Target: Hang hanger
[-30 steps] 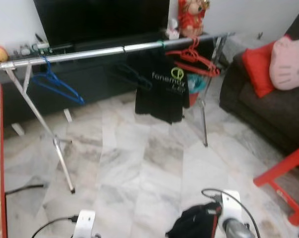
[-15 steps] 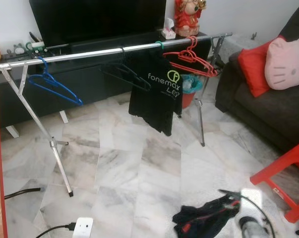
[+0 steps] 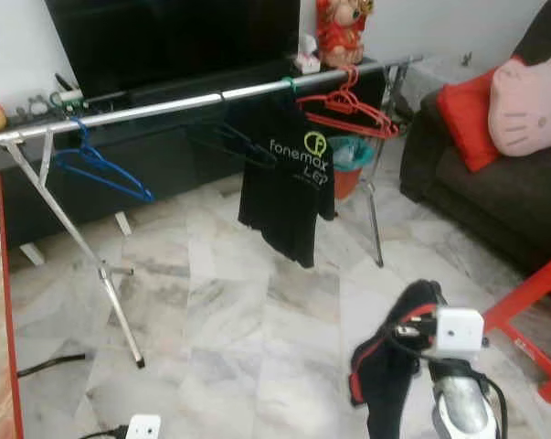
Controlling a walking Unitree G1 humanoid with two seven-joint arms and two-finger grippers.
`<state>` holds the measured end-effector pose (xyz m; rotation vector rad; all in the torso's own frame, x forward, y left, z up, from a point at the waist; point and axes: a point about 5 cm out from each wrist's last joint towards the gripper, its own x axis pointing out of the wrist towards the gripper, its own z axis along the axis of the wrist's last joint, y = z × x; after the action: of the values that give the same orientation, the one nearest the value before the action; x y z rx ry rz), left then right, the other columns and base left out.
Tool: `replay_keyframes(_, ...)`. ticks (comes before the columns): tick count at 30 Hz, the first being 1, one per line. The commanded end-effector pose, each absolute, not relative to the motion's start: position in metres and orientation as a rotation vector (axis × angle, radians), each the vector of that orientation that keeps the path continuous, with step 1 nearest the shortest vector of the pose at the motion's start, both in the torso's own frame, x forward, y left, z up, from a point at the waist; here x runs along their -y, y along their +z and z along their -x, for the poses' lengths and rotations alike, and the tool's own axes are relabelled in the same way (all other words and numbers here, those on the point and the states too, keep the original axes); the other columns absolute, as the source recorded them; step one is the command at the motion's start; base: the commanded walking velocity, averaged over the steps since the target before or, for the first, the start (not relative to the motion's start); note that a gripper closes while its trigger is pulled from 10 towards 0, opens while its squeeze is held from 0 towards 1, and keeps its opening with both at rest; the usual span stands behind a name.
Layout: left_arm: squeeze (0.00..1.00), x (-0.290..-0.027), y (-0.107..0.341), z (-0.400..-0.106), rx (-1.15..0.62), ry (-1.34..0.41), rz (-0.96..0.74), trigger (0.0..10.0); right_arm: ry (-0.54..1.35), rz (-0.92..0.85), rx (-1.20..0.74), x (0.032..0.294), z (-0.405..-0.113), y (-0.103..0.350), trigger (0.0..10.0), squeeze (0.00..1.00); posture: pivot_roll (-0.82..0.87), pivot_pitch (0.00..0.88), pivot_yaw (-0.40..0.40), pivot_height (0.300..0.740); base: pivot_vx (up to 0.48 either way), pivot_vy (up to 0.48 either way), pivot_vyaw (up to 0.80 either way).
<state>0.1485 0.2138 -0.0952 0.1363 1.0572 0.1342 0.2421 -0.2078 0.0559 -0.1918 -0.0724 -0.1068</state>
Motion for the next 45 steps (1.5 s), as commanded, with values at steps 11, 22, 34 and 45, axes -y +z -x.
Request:
replay_keyframes(11,0.00,-0.226,-0.096,-0.140,-1.066,0.147,-0.167,10.0,-0.131,0.141,0.105,0.192,-0.257,0.088,10.0,0.00,-0.05,0.000,0.063,0.740,0.000,-0.148,0.00)
replay_keyframes(22,0.00,-0.227,-0.097,-0.135,-1.063,0.186,-0.142,10.0,-0.008,0.120,0.095,0.166,-0.268,0.096,10.0,0.00,-0.08,0.000,0.007,0.740,0.000,-0.368,0.33)
replay_keyframes(34,0.00,-0.206,-0.101,-0.136,-1.070,0.147,-0.124,10.0,0.031,0.098,0.075,0.159,-0.283,0.096,10.0,0.00,-0.01,0.000,-0.018,0.740,0.000,-0.366,0.08)
replay_keyframes(45,0.00,-0.204,-0.102,-0.134,-1.077,0.130,-0.111,10.0,0.063,0.101,0.058,0.157,-0.281,0.094,10.0,0.00,-0.05,0.000,-0.019,0.740,0.000,-0.365,0.65)
